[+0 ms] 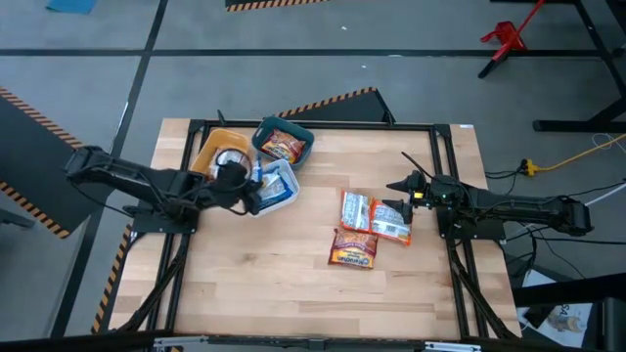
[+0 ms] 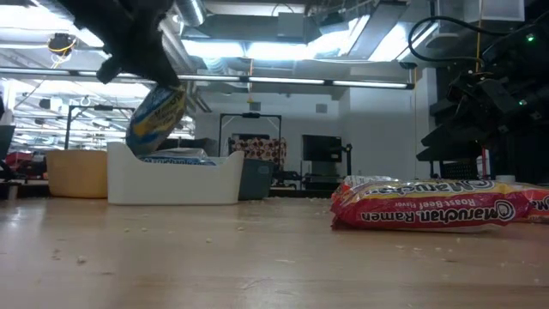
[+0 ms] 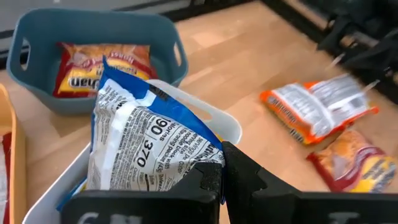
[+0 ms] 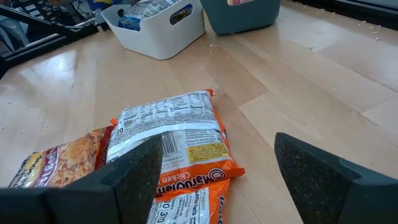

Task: Sort Maruchan noodles
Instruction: Put the blue noodle into the white bin

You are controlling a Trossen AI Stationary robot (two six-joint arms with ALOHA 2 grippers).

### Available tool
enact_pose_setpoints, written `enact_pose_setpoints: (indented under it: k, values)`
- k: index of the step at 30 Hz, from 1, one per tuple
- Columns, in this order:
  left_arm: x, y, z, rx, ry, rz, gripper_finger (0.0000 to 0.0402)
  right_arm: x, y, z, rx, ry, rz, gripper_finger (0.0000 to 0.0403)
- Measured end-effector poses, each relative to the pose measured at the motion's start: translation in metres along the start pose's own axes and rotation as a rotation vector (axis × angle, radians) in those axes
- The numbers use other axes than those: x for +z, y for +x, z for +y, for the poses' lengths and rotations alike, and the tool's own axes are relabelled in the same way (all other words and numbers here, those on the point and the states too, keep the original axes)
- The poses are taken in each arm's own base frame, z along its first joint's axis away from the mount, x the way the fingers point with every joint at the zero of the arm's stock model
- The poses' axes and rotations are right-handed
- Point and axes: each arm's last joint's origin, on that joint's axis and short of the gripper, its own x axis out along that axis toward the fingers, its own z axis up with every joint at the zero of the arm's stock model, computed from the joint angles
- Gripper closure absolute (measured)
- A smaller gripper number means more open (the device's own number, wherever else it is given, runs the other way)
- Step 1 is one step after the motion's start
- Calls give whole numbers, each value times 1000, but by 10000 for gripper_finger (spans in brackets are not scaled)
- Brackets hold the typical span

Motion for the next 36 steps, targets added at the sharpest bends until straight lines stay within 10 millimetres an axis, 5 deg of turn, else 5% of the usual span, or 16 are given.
enact_pose_setpoints:
  k: [26,36]
  values:
    - [-10,71,-5,35,97,159,400,0,0,0,0,-1,0,107]
    - [-9,73,-9,-19,91,153,317,0,0,0,1,-1,0,107]
